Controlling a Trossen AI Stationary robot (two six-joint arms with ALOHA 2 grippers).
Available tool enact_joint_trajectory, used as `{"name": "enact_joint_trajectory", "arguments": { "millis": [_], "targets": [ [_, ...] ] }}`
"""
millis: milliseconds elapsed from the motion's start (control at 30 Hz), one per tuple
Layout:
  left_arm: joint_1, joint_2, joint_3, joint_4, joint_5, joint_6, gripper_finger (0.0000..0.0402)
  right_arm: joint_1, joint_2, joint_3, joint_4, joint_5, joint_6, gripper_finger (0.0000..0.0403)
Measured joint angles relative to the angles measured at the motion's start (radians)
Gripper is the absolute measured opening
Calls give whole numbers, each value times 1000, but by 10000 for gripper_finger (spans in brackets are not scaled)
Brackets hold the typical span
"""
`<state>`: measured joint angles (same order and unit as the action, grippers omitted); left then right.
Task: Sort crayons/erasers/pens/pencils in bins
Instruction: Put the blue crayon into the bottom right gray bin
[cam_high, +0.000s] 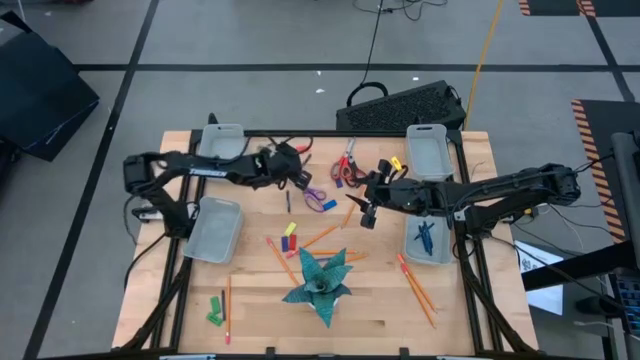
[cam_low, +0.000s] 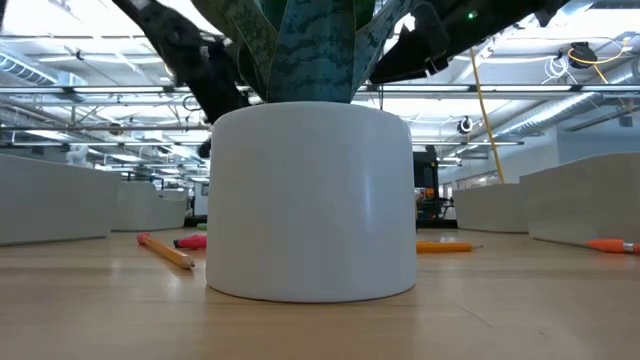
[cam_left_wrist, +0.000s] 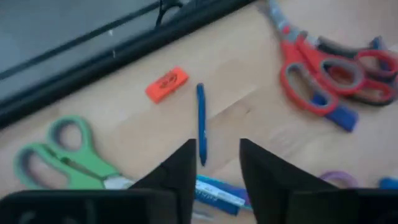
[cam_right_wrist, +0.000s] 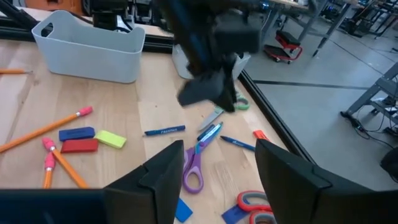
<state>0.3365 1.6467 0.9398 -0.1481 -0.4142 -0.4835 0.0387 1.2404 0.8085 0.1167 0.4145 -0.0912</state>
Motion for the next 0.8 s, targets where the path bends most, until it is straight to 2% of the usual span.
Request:
{"name": "enact_joint_trajectory", "arguments": {
  "millis": [200, 367, 667, 800],
  "targets": [
    [42, 154, 10, 115, 72, 0, 169, 0, 0, 0, 1, 0, 4, 190],
    [59, 254, 20, 209, 72, 4, 179, 0, 0, 0, 7, 0, 29, 190],
    [60, 293, 22, 232, 64, 9, 178, -2, 0, 0, 8, 0, 54, 189],
    [59, 305, 24, 216, 60, 7, 150, -4, 0, 0, 11, 0, 55, 189]
  ]
}}
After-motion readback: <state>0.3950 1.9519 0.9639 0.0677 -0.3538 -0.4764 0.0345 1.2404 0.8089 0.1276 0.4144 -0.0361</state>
